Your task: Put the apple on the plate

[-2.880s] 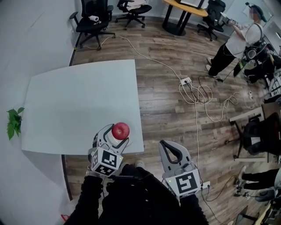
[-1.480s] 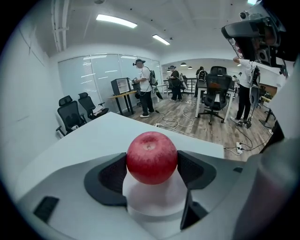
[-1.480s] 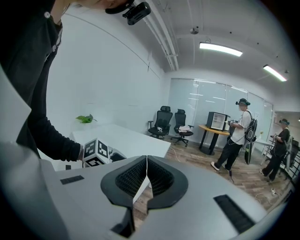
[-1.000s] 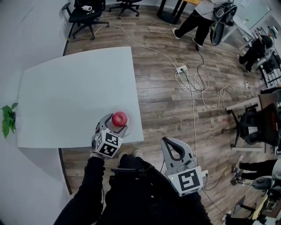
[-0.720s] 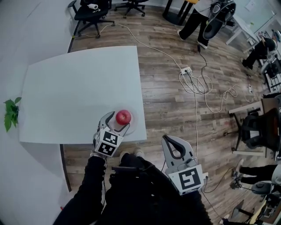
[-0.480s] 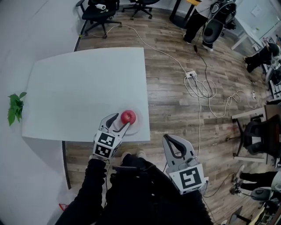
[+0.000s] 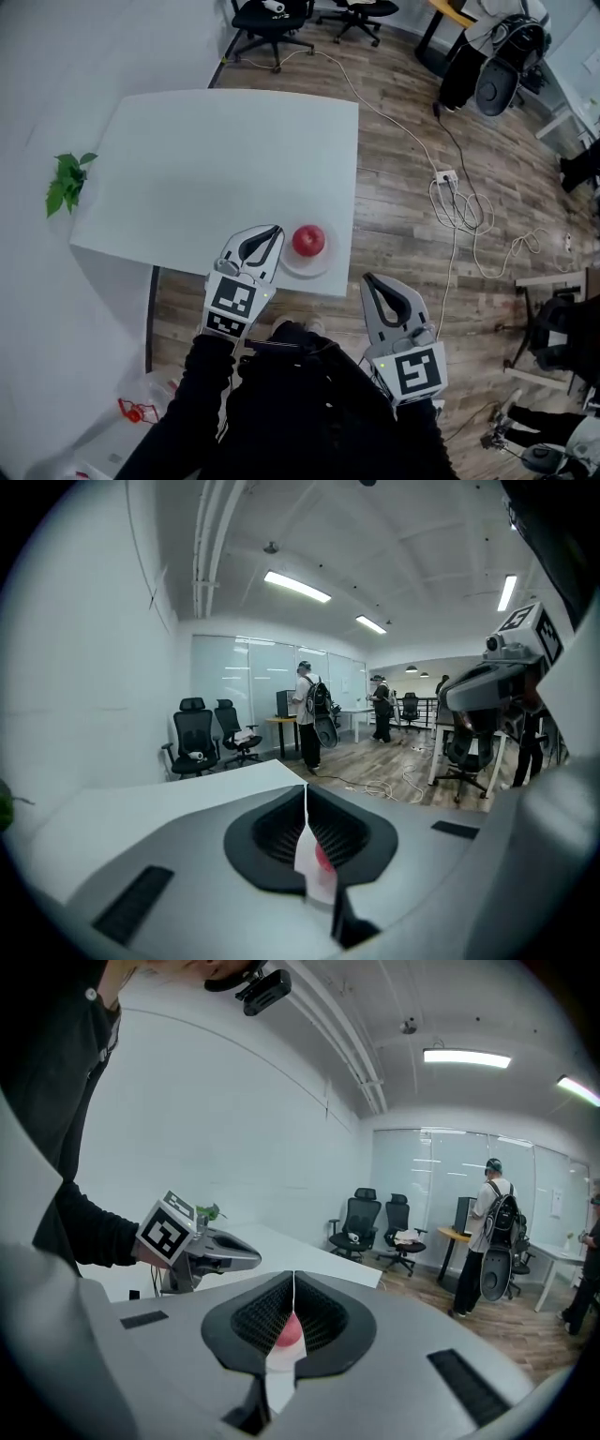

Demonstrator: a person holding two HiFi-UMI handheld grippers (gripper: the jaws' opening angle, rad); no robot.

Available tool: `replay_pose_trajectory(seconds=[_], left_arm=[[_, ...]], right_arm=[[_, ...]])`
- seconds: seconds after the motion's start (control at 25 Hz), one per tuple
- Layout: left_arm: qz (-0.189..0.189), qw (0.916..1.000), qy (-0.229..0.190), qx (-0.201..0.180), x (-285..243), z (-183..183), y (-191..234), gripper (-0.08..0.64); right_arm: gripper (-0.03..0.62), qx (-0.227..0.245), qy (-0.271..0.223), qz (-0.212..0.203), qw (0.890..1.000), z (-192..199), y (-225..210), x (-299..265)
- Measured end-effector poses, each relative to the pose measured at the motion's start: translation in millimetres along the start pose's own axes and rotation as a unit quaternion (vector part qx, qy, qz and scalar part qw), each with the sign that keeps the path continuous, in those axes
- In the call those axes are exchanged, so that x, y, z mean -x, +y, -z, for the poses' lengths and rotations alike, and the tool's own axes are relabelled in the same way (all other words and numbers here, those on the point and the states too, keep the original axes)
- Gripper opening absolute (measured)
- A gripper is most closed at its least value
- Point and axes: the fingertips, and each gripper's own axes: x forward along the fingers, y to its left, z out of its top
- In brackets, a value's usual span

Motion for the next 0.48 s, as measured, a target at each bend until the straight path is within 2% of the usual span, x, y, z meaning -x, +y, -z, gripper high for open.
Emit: replay_pose_trajectory(seconds=[0.2, 0.36, 0.48], left_arm=[[-0.031, 0.9987, -0.013, -0.037, 25, -30, 7, 0.018], [-0.062, 0.9973, -0.011, -0.038, 46, -38, 19, 0.017], [-0.069, 0.997, -0.017, -0.033, 57, -45, 19, 0.017]], right_arm=[[0.041, 0.014, -0.02, -0.019, 1.0, -17, 3, -10], [0.041, 0.029, -0.031, -0.033, 0.999, -29, 11, -20], [0.041, 0.038, -0.034, -0.04, 0.998, -36, 14, -24]])
